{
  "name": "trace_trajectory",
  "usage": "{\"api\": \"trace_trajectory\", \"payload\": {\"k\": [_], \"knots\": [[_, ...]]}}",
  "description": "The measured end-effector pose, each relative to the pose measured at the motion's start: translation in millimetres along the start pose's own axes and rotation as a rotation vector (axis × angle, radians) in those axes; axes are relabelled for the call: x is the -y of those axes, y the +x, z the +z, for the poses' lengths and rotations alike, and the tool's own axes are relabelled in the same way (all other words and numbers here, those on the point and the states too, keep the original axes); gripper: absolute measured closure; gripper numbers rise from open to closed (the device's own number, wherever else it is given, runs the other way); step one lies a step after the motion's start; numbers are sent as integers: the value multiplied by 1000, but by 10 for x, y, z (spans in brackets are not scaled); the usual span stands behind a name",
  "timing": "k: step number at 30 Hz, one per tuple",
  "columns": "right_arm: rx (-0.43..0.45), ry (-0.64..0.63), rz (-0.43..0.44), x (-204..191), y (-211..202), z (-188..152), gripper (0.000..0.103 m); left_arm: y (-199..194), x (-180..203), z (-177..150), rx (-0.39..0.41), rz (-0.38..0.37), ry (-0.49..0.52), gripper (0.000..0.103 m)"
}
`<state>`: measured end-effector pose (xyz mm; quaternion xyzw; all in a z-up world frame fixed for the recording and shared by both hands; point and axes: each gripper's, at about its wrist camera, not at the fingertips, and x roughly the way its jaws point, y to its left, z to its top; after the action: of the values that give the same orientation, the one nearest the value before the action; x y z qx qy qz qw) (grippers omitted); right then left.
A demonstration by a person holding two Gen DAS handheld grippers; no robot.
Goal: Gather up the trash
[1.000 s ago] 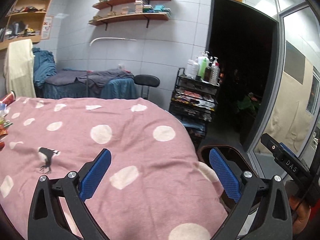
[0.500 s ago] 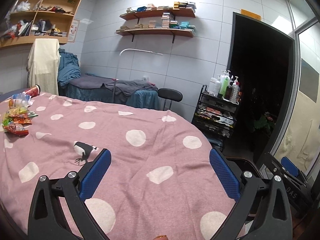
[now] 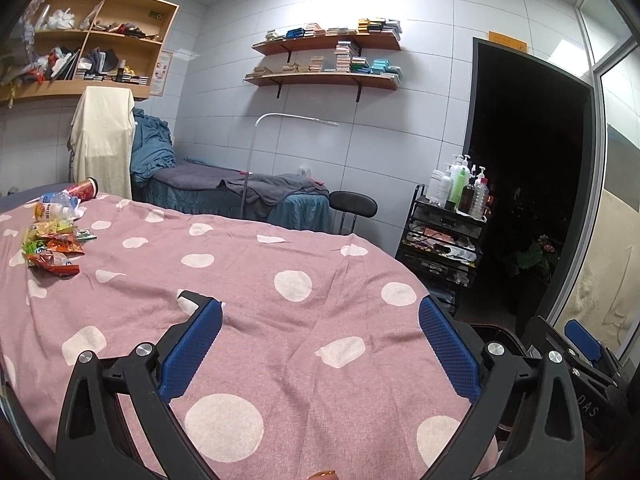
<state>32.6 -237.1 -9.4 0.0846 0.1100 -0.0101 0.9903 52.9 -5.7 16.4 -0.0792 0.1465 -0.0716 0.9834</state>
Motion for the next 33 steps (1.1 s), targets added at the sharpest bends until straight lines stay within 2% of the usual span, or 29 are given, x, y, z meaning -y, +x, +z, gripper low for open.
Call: {"api": "trace_trajectory", "payload": {"k": [33], "knots": [[-14,-6,8,11,16,14,6,-41,-33,23,2,6,-3,5]]}}
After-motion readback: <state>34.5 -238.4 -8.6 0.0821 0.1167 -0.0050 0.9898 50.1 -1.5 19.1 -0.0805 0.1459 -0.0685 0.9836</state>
